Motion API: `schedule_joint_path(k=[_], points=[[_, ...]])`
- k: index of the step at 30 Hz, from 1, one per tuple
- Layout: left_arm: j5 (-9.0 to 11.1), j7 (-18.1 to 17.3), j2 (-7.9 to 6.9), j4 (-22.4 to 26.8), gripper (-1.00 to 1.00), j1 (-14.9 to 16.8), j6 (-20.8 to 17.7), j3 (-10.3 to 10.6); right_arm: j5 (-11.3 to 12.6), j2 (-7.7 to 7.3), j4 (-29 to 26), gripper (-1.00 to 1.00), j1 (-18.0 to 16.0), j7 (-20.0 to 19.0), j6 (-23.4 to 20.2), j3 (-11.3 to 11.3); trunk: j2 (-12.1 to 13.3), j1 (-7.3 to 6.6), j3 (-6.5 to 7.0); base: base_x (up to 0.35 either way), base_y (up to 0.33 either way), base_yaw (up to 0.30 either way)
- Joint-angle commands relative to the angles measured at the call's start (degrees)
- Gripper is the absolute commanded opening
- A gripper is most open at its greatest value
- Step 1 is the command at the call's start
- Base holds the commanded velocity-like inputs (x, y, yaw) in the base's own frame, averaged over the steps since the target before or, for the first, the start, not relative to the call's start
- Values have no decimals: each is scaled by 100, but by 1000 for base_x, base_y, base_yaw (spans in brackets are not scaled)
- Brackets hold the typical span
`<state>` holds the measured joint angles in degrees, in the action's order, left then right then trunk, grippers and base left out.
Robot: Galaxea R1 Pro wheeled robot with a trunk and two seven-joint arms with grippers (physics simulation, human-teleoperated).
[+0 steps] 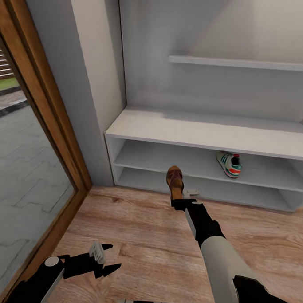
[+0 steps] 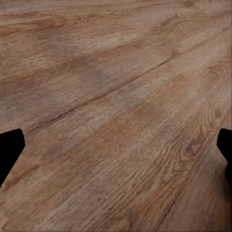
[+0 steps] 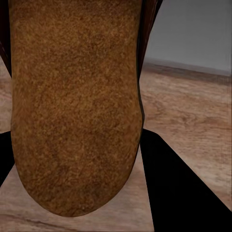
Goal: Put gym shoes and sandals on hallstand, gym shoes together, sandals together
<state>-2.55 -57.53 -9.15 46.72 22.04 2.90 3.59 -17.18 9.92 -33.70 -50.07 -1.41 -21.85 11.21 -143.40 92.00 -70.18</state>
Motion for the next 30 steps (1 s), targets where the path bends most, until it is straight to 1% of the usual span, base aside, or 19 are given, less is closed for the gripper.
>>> schedule_joint_path(k=[1,10,21,28,30], points=[[-28,0,2,3,100,-1,30,5,-21,8,-11,-100,-3,0,-27,31,-2,1,-5,165,97,1],[-32,8,18,2,100,-15,33,1,-23,8,-13,-100,-3,0,-29,33,-2,1,-5,58,17,0],[-27,31,26,-14,100,-15,27,-6,-22,8,-18,-100,-2,0,-30,31,-2,1,-5,301,0,0],[-26,31,23,-14,100,-15,31,-8,-24,8,-17,-100,-2,0,-30,31,-2,1,-5,106,0,0],[-26,31,21,-14,100,-15,34,-8,-22,8,-15,-100,-2,0,-30,31,-2,1,-5,274,0,0]])
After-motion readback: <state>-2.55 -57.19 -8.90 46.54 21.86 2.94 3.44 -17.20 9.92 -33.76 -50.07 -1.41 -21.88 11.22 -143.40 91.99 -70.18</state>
